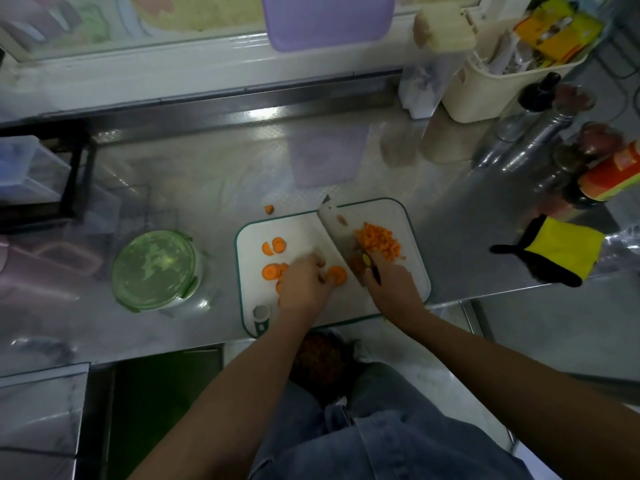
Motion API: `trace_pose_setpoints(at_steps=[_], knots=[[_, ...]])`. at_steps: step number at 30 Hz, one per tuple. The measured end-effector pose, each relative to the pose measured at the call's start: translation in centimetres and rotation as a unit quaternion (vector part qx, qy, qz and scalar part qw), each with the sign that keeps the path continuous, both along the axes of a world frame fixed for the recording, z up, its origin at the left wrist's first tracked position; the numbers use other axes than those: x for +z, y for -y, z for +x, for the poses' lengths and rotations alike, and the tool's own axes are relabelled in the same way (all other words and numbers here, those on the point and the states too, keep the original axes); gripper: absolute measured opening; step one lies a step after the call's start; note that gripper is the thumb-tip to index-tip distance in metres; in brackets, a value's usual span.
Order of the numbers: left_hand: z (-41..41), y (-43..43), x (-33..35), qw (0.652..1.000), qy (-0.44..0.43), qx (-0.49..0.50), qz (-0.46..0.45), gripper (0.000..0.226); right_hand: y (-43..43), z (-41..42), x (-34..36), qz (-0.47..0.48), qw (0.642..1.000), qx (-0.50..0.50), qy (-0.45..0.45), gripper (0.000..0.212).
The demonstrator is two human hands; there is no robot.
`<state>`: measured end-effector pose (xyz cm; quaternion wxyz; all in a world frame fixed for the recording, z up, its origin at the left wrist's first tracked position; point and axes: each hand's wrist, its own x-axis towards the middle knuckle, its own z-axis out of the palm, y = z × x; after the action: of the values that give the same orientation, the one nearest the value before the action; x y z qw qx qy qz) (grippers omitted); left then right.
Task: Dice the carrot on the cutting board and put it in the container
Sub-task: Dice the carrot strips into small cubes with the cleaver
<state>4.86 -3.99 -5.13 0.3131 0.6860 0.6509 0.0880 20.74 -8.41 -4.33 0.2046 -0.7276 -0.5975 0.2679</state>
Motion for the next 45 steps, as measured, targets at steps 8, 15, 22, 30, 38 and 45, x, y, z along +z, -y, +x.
trace_pose_setpoints(at_steps=[8, 15, 22, 30, 38, 45], knots=[[1.2, 0.2, 0.0, 0.977, 0.061, 0.177, -0.107, 0.013, 0.0, -0.3, -0.4, -0.074, 0.995, 0.055, 0.045, 0.021], [2.0, -0.2, -0.1, 0.967, 0.068, 0.212, -0.126, 0.017, -0.8, 0.1, 1.3, -0.041, 0.989, 0.068, 0.126, 0.023], [1.9, -0.6, -0.2, 0.957, 0.088, 0.227, -0.155, 0.023, -0.3, -0.4, 1.6, -0.072, 0.986, 0.102, 0.110, 0.017], [1.6, -1.0, -0.4, 0.959, 0.082, 0.214, -0.168, 0.018, -0.1, -0.7, 1.4, -0.084, 0.982, 0.118, 0.123, 0.014], [1.3, -1.2, -0.4, 0.960, 0.094, 0.207, -0.164, 0.019, -0.5, -1.0, 0.6, -0.062, 0.985, 0.108, 0.116, 0.018], [1.1, -1.4, -0.5, 0.960, 0.085, 0.199, -0.177, 0.013, -0.9, -0.7, 1.6, -0.043, 0.990, 0.105, 0.085, 0.017]])
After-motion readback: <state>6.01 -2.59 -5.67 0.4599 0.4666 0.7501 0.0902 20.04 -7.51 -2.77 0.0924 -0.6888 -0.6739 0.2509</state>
